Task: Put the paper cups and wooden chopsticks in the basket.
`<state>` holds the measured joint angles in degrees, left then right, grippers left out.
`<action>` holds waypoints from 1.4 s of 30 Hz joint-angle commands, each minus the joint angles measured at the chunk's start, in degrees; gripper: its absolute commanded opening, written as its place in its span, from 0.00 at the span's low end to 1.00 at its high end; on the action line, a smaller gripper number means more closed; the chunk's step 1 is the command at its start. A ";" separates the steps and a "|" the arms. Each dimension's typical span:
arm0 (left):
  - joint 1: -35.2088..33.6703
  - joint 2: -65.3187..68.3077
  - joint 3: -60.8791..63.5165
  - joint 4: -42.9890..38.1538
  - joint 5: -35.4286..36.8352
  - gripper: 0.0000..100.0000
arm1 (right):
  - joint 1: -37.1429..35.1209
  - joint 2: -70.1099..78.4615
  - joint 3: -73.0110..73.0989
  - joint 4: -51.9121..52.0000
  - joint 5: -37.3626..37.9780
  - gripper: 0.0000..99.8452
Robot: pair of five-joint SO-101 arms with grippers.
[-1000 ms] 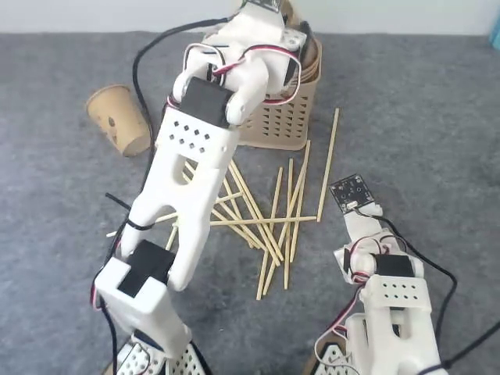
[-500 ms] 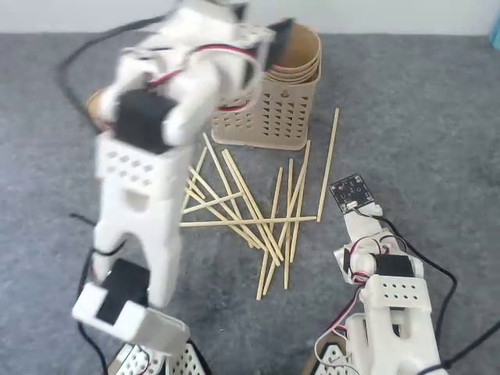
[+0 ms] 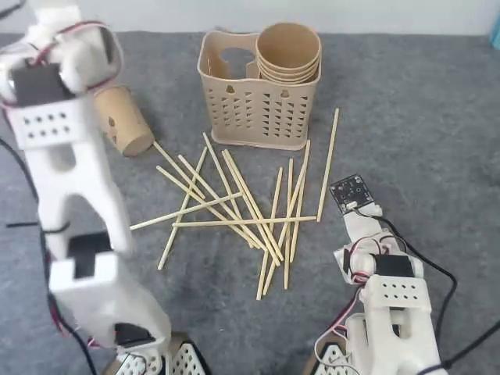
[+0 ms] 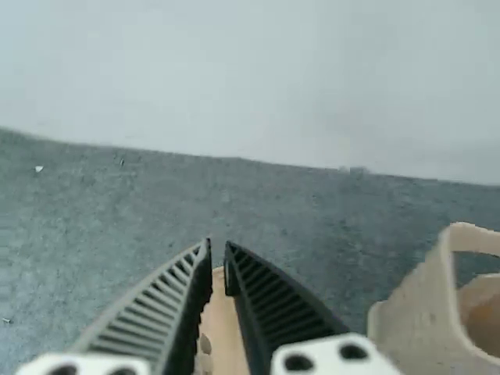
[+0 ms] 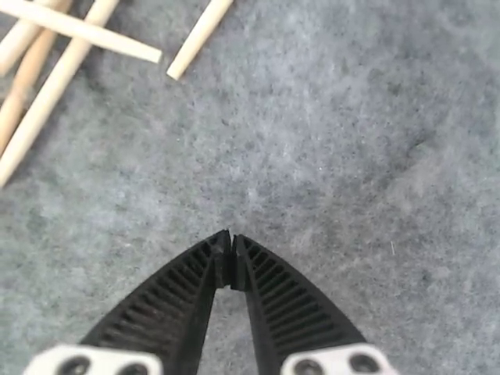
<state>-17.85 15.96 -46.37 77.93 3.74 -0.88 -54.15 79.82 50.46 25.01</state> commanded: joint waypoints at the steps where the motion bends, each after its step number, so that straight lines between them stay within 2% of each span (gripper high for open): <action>1: -3.87 8.53 -2.24 -9.41 0.62 0.01 | -0.22 -1.63 -0.18 0.31 0.09 0.01; 4: -4.66 14.33 -2.33 -16.70 0.79 0.01 | -0.31 -1.63 -0.18 0.13 0.09 0.01; 8: -4.84 20.31 -2.33 -25.32 5.19 0.01 | -0.31 -1.63 -0.35 -0.04 0.09 0.01; 13: -5.71 25.58 -2.33 -31.47 8.18 0.01 | -0.31 -1.63 -0.44 -0.13 0.09 0.01; 19: -6.86 31.74 -2.33 -33.76 8.26 0.01 | -0.31 -1.63 -0.35 -1.10 0.09 0.01; 27: -7.12 37.63 -2.33 -31.12 8.26 0.01 | -0.31 -1.63 -0.35 -1.19 0.09 0.01; 31: -6.77 37.19 -2.95 -24.26 8.26 0.01 | -0.31 -1.63 -0.35 -1.19 0.09 0.01; 42: -3.34 33.93 -18.86 17.32 8.00 0.01 | -0.31 -1.63 -0.35 -1.19 0.09 0.01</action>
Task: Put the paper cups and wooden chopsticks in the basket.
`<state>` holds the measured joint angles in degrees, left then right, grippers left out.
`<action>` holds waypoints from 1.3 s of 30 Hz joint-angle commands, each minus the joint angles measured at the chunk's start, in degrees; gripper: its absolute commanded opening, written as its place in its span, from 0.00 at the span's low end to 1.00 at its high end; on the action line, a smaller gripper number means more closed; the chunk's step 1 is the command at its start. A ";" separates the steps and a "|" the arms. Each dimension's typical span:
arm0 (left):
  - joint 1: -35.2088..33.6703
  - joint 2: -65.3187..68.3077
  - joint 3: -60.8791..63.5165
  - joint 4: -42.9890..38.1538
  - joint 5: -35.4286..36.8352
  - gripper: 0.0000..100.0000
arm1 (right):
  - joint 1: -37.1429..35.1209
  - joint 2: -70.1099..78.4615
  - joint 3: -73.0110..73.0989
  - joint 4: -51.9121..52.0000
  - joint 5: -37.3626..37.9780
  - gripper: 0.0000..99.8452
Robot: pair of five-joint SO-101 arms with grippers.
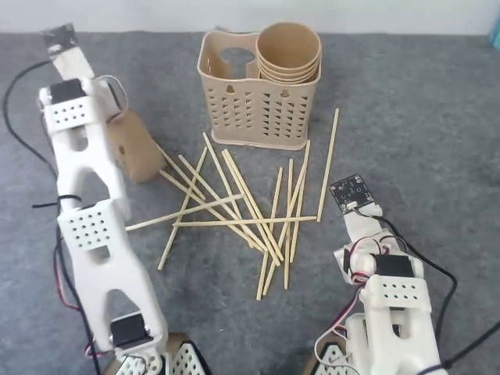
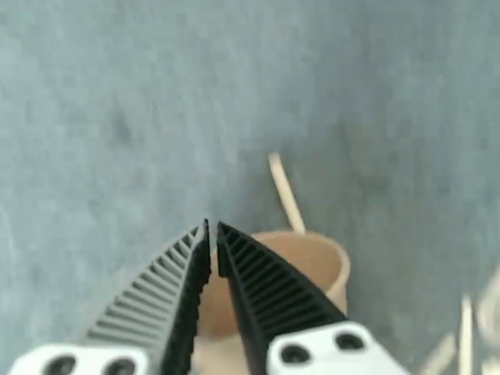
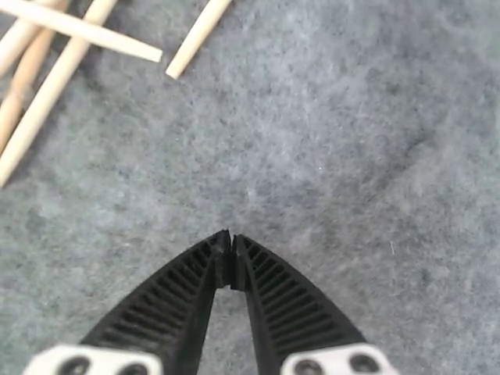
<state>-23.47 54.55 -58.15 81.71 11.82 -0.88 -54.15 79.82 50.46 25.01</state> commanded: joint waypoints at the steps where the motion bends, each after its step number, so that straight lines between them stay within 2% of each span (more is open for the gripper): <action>1: 2.73 -4.57 -8.48 16.53 -0.09 0.01 | -0.31 -1.63 -0.35 -1.19 0.09 0.01; 2: 3.16 -4.57 -9.71 18.99 -0.09 0.01 | -0.31 -1.63 -0.35 -1.19 0.09 0.01; 9: 3.60 -9.85 -4.00 19.08 -0.09 0.01 | -0.22 -1.63 -0.35 -1.19 0.09 0.01; 13: 5.45 -17.93 7.16 19.08 -0.53 0.01 | -0.22 -1.63 -0.35 -1.19 0.09 0.01; 19: 10.11 -32.88 26.68 18.81 -5.19 0.01 | -0.22 -1.63 -0.44 -1.19 0.09 0.01; 24: 13.10 -39.38 38.11 16.70 -7.47 0.01 | -0.22 -1.63 -0.44 -1.19 0.18 0.01; 31: 13.45 -40.35 40.84 18.20 -7.56 0.02 | -0.22 -1.63 -0.44 -1.19 0.44 0.01; 39: 16.26 -40.79 37.41 18.73 -7.56 0.02 | -0.31 -1.63 -0.44 -1.19 0.53 0.01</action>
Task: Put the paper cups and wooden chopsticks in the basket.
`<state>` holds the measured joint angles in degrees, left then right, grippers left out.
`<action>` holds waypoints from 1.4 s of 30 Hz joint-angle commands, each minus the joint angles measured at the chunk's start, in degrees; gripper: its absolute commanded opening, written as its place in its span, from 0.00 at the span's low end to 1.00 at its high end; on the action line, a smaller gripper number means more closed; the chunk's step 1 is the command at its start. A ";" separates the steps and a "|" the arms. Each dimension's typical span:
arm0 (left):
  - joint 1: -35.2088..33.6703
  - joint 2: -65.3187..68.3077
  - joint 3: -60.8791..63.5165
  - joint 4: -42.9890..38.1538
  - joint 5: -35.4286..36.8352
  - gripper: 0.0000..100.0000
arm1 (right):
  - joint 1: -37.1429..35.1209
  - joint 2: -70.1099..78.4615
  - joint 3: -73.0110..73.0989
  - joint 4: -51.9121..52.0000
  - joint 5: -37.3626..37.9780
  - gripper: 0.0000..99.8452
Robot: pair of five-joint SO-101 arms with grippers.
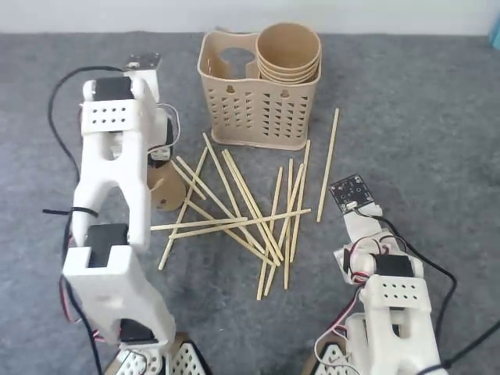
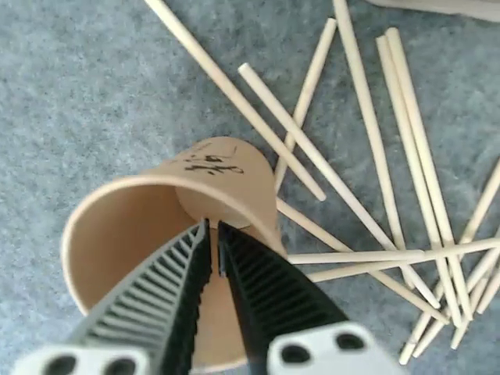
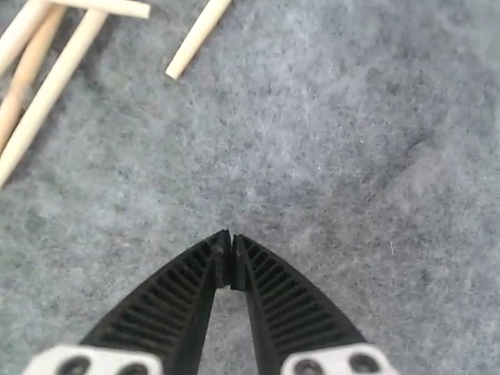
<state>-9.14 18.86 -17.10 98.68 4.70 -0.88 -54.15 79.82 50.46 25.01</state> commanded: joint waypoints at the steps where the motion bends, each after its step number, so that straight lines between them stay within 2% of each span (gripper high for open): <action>1: 2.46 -5.71 -4.18 1.76 -0.44 0.02 | -0.31 -1.63 -0.44 -1.19 0.53 0.01; 4: 4.75 -8.97 -5.05 1.67 -0.44 0.03 | -0.31 -1.63 -0.44 -1.19 0.53 0.01; 9: 8.70 -17.93 -4.79 1.67 -0.09 0.11 | -0.31 -1.63 -0.44 -1.19 0.53 0.01; 12: 9.85 -20.84 -3.56 1.41 -0.35 0.11 | -0.31 -1.63 -0.44 -1.19 0.53 0.01; 19: 6.51 -21.98 4.35 -1.14 -2.29 0.11 | -0.31 -1.63 -0.53 -1.19 0.62 0.01; 27: 1.67 -21.98 5.58 0.26 -4.48 0.11 | -0.31 -1.63 -0.53 -1.19 0.62 0.01; 31: 0.70 -21.98 10.95 -3.52 -5.71 0.11 | -0.31 -1.63 -0.53 -1.19 0.62 0.01; 42: 1.14 -21.98 29.23 -20.13 -6.07 0.11 | -0.31 -1.63 -0.53 -1.10 0.62 0.01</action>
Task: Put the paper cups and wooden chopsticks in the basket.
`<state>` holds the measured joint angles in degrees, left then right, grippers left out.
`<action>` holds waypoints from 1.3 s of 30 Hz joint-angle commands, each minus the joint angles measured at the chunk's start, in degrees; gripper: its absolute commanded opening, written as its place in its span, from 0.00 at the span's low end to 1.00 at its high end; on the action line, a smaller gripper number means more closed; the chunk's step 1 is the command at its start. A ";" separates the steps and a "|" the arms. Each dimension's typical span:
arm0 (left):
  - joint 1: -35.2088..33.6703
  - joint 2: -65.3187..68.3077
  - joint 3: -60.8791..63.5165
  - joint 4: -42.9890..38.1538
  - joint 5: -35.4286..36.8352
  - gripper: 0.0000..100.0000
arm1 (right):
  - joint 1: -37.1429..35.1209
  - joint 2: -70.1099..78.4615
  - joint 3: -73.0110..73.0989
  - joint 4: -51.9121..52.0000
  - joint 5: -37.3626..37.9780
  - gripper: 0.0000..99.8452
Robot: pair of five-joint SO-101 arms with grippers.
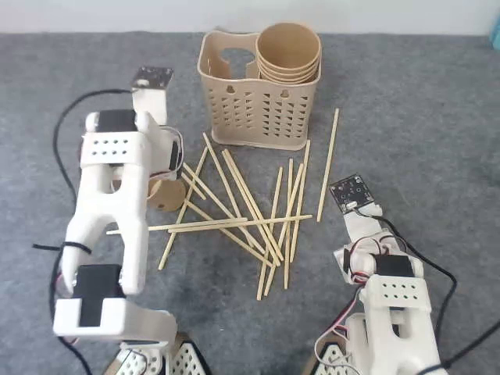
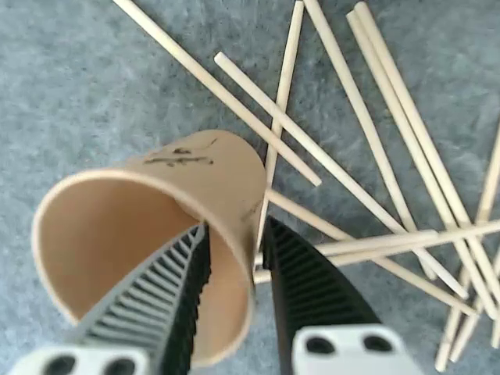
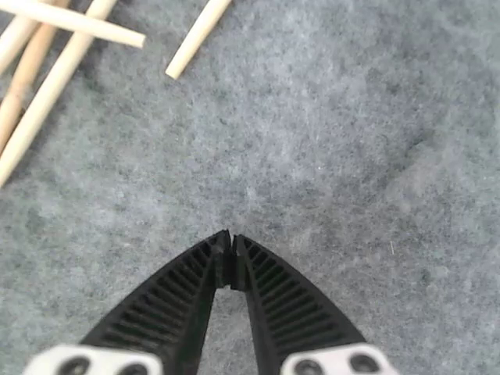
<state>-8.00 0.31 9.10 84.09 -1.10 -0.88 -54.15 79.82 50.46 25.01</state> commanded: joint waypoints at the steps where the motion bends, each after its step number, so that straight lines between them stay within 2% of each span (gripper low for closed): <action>1: 0.00 -3.43 3.74 -6.59 -0.26 0.09 | -0.31 -1.63 -0.53 -1.10 0.62 0.01; 4: 0.35 -3.52 4.18 -8.18 -0.18 0.00 | -0.31 -1.63 -0.53 -1.10 0.62 0.01; 8: 3.16 -6.68 3.12 -4.57 -0.18 0.01 | -0.31 -1.63 -0.53 -1.10 0.62 0.01; 14: 9.41 -20.22 -0.04 1.58 -0.62 0.01 | -0.31 -1.63 -0.53 -1.10 0.62 0.01; 19: 15.03 -30.15 -8.04 6.51 -0.79 0.01 | -0.31 -1.63 -0.53 -1.10 0.62 0.01; 24: 17.58 -31.91 -20.18 6.95 -0.26 0.01 | -0.31 -1.63 -0.53 -1.01 0.62 0.01; 26: 18.46 -31.82 -24.57 4.66 0.44 0.01 | -0.31 -1.63 -0.53 -1.01 0.62 0.01; 28: 20.40 -31.74 -28.35 1.41 4.31 0.01 | -0.31 -1.63 -0.53 -1.01 0.62 0.01; 33: 23.56 -31.47 -30.64 -11.60 12.40 0.01 | -0.31 -1.63 -0.53 -1.01 0.62 0.01; 39: 25.67 -26.90 -29.23 -24.35 11.43 0.01 | -0.31 -1.63 -0.53 -1.10 0.62 0.01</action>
<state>16.18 -29.14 -19.21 68.18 9.98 -0.97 -54.15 79.82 50.46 25.01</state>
